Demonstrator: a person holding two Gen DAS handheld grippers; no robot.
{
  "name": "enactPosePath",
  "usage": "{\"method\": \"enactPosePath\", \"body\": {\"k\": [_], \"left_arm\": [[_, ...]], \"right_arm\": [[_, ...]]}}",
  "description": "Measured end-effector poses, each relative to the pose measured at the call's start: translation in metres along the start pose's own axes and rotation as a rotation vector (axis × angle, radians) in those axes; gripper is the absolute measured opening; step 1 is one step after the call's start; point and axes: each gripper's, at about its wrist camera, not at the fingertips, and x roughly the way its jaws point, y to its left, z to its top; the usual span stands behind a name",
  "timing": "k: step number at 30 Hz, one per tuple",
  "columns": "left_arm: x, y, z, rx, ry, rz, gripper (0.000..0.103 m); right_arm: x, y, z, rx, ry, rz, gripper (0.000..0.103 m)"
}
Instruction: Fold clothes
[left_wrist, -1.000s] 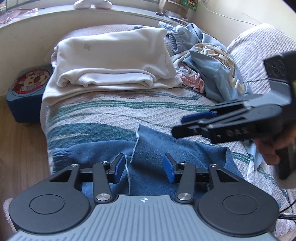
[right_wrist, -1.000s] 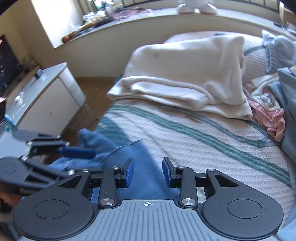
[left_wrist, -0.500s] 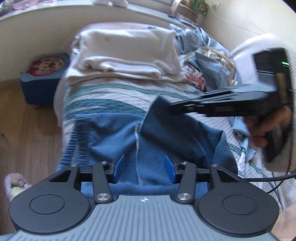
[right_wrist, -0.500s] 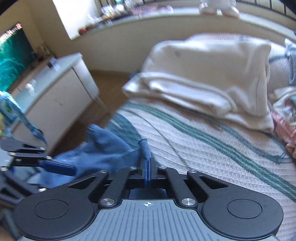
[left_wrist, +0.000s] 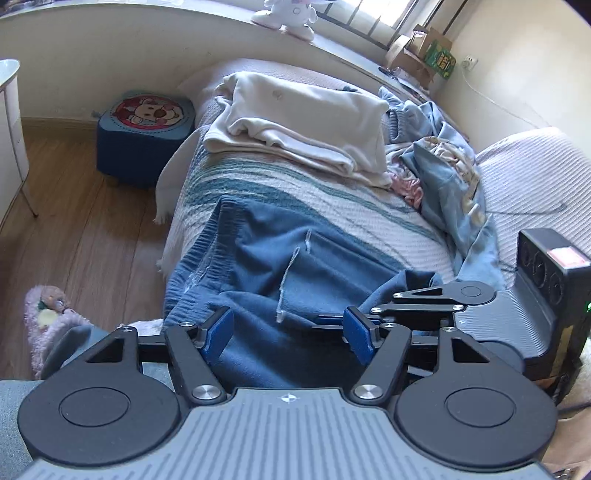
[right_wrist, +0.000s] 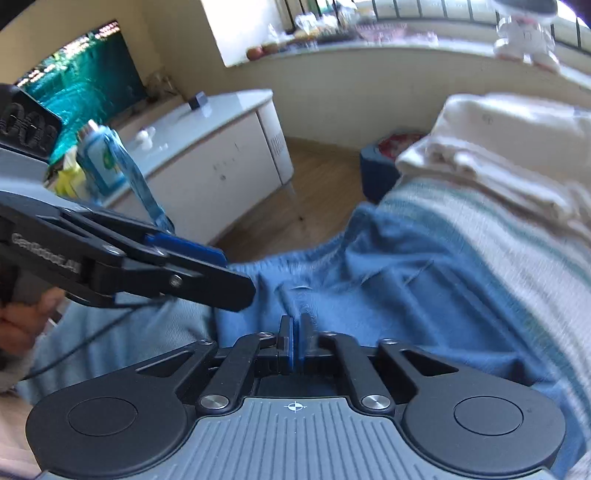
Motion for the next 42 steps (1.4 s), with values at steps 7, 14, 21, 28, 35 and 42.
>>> {"method": "enactPosePath", "body": {"k": [7, 14, 21, 28, 35, 42], "left_arm": [[0.008, 0.0, -0.003, -0.001, 0.018, -0.029, 0.066], [0.035, -0.007, 0.001, -0.024, 0.08, -0.089, 0.067], [0.046, -0.009, 0.01, -0.047, 0.081, -0.078, 0.06], [0.066, -0.01, 0.011, -0.021, 0.124, -0.017, 0.019], [0.068, -0.016, 0.015, 0.032, 0.123, 0.027, 0.006], [0.053, -0.016, 0.022, 0.047, 0.112, 0.077, 0.004]], "right_arm": [[-0.086, -0.019, -0.005, 0.076, -0.119, -0.058, 0.036], [-0.122, -0.074, -0.021, 0.279, -0.113, -0.253, 0.036], [-0.107, -0.053, -0.019, 0.19, -0.067, -0.19, 0.036], [-0.087, -0.02, -0.017, -0.092, 0.034, -0.165, 0.036], [-0.054, -0.021, -0.022, -0.207, 0.179, -0.143, 0.019], [-0.099, -0.035, -0.031, -0.039, 0.115, -0.201, 0.0]]}}
